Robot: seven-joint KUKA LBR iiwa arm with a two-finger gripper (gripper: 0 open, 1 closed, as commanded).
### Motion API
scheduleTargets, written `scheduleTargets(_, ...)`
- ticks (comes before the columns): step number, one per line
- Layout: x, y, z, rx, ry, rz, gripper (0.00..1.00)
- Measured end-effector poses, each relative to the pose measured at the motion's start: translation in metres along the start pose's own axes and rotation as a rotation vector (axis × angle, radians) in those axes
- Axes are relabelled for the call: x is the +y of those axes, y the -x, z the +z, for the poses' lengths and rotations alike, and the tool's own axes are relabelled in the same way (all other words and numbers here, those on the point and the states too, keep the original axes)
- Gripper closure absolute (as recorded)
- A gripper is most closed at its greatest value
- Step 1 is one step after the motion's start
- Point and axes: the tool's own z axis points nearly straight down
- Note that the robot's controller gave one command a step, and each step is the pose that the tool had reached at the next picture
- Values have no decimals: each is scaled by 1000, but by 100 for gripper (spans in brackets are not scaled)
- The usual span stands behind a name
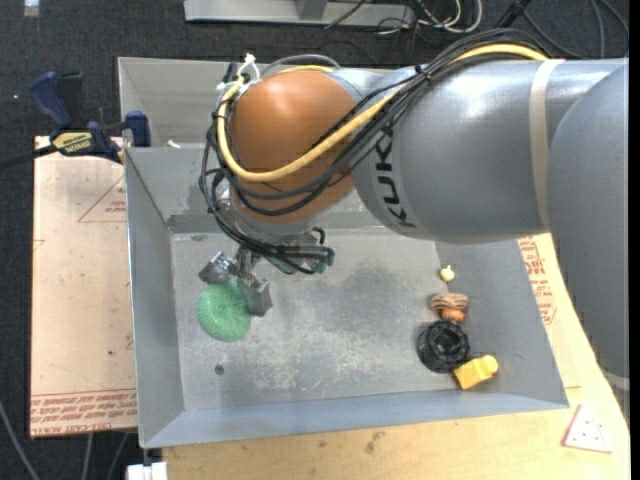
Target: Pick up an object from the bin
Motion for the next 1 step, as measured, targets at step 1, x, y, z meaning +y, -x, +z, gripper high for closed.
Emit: scheduleTargets(1,0,0,0,0,0,0,100)
